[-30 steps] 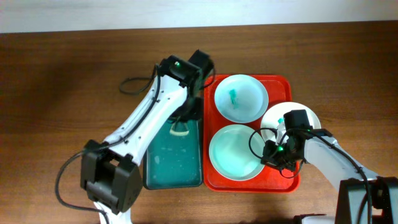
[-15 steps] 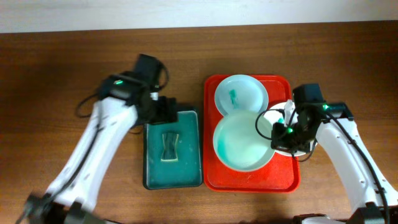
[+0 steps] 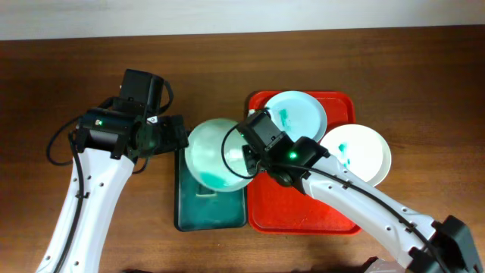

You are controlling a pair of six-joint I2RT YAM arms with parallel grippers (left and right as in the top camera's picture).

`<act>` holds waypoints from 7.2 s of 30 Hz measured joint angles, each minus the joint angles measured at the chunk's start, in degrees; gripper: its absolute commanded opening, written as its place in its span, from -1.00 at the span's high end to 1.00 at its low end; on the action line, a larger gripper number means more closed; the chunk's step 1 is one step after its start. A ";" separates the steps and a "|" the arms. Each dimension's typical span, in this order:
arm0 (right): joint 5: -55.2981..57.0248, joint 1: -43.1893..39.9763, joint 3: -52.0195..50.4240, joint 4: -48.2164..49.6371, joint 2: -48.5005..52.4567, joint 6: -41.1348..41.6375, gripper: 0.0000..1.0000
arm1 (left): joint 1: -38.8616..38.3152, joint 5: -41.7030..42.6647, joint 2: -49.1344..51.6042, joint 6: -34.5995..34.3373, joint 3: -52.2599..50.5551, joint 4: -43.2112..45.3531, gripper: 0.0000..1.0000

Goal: Clean dirty plates on tray and stack at the side

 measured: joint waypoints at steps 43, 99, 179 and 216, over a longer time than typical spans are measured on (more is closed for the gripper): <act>51.30 19.30 3.65 2.47 -1.53 -11.91 0.92 | 0.00 -0.02 0.00 0.00 0.00 -0.02 -0.99; -20.35 -56.74 -13.09 -27.32 -9.53 -15.96 0.92 | 0.00 -0.42 0.00 0.00 0.00 -0.02 -0.99; -26.97 -41.55 -25.46 -8.50 -3.06 -16.76 0.50 | -13.66 11.26 17.68 9.33 -8.74 10.27 1.00; -27.12 -43.67 -29.09 -4.37 -3.02 -8.98 0.91 | -35.28 33.86 39.01 5.70 -3.63 40.00 1.00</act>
